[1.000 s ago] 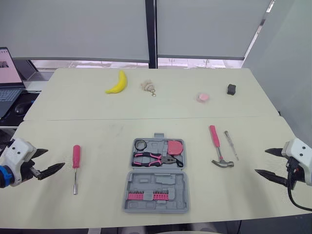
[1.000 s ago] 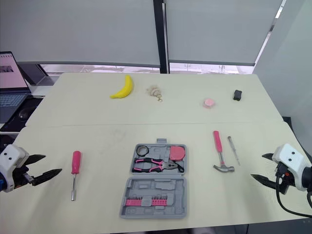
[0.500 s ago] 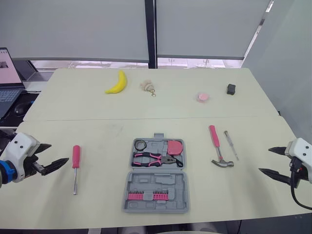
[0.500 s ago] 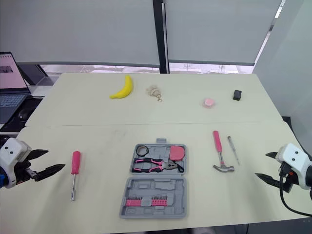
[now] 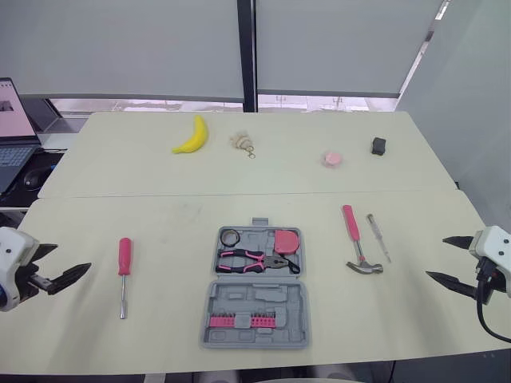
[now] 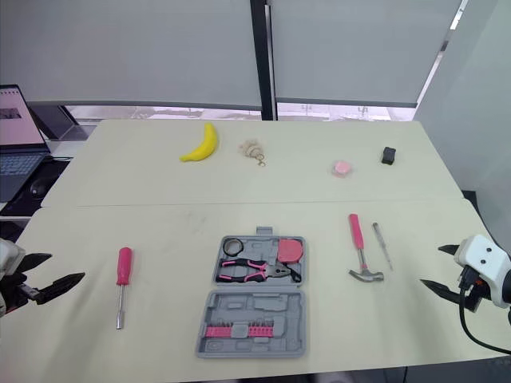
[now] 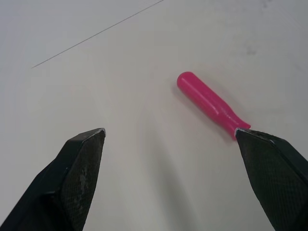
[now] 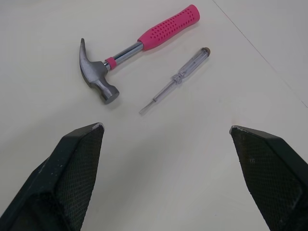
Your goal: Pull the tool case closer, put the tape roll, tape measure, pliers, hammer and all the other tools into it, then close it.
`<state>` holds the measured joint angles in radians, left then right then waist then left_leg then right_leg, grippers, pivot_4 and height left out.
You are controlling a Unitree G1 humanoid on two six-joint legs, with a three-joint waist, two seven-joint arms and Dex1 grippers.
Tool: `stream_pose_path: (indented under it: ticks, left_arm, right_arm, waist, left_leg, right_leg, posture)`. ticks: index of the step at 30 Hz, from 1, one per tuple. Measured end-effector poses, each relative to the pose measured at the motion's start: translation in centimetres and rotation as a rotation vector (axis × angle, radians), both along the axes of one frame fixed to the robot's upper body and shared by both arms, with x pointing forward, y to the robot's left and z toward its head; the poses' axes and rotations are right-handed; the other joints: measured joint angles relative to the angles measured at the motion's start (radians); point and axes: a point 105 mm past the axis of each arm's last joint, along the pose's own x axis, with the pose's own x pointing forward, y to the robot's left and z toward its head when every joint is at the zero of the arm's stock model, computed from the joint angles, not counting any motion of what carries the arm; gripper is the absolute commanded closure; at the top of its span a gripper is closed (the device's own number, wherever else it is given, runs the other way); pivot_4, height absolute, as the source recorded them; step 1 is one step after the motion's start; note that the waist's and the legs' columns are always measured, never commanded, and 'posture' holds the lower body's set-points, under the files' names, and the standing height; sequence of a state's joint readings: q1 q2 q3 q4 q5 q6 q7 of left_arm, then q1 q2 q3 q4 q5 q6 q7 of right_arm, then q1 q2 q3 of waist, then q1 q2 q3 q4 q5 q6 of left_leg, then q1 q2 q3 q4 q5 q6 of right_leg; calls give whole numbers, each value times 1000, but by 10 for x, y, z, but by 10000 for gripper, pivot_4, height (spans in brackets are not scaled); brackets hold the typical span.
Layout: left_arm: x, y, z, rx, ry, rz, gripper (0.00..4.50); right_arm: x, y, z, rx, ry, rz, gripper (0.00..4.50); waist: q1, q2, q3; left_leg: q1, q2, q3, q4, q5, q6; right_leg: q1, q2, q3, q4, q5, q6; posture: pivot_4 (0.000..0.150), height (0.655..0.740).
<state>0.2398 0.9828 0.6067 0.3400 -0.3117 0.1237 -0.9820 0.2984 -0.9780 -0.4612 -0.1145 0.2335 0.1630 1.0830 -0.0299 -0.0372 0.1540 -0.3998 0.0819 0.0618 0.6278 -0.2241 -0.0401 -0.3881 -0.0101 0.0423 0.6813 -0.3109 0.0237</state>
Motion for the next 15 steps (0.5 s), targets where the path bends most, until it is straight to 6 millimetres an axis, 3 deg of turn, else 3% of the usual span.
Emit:
stream_pose_path:
  ticks: [7,15]
  left_arm:
    - [-14,6,-13,-19,28,46,0]
    - [-17,8,-13,-27,21,61,0]
  right_arm:
    - [-6,-5,-3,-7,10,-14,364]
    - [-8,-5,-5,-6,16,-15,364]
  waist:
    - [0,-1,0]
    - [0,-1,-1]
  left_leg:
    - [1,0,0,0,0,0]
    - [1,0,0,0,0,0]
  right_leg:
    - [1,0,0,0,0,0]
    - [1,0,0,0,0,0]
  posture:
    - [1500,7400]
    - [1500,7400]
